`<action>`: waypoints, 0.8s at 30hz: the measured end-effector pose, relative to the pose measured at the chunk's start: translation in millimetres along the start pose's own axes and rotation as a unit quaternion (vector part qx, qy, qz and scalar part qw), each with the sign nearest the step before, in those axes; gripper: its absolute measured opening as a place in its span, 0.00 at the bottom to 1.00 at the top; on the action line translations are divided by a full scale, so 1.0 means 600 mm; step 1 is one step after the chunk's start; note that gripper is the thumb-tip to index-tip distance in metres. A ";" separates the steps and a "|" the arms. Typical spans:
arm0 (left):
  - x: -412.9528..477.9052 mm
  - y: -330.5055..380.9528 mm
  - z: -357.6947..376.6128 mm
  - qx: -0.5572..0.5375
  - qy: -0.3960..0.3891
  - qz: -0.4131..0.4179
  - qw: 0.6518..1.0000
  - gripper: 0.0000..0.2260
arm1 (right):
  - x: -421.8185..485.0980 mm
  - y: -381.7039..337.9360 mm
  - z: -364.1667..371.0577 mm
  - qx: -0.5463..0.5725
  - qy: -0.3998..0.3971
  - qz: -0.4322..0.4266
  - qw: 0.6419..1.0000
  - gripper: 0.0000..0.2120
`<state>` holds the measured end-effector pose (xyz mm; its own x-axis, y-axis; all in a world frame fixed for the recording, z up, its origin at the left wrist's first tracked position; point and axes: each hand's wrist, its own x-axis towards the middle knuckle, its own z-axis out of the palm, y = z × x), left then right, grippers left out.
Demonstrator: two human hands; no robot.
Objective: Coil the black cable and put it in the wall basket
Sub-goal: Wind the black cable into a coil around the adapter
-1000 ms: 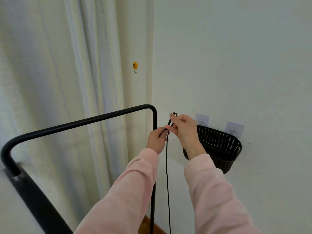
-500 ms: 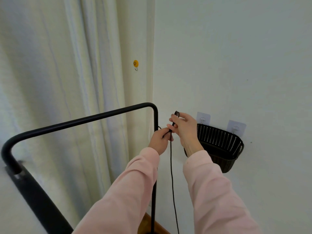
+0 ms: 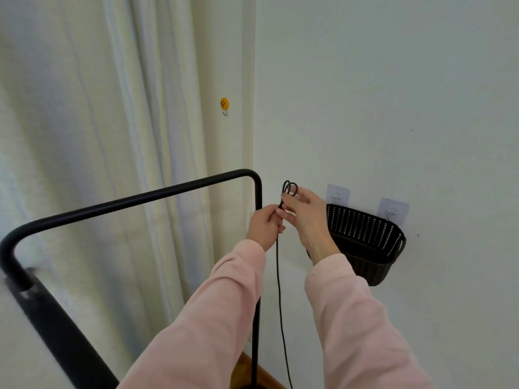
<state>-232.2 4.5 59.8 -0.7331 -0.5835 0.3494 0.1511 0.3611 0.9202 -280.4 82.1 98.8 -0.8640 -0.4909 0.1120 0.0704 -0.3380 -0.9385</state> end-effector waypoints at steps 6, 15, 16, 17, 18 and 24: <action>0.015 -0.006 -0.004 -0.041 0.066 -0.002 0.997 0.10 | -0.017 0.033 -0.031 -0.205 -0.089 0.177 0.958 0.09; 0.022 0.003 -0.013 -0.068 0.106 -0.005 0.992 0.14 | -0.033 0.067 -0.046 -0.398 -0.189 0.236 0.866 0.04; 0.023 0.001 -0.014 -0.065 0.109 -0.005 0.992 0.14 | -0.032 0.068 -0.047 -0.402 -0.171 0.228 0.870 0.04; 0.023 0.000 -0.015 -0.060 0.110 -0.004 0.992 0.14 | -0.031 0.067 -0.047 -0.404 -0.152 0.219 0.875 0.05; 0.023 -0.001 -0.016 -0.056 0.109 -0.004 0.992 0.13 | -0.029 0.067 -0.047 -0.402 -0.135 0.210 0.881 0.06; 0.028 -0.001 -0.012 0.006 0.073 0.027 0.997 0.10 | -0.022 0.059 -0.033 -0.428 -0.100 0.163 0.883 0.05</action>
<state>-239.7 -10.9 66.5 -0.6189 -0.6625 0.4219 0.1790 0.4041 0.8970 -276.5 92.4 57.4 -0.7557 -0.6114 -0.2348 -0.1774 0.5361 -0.8253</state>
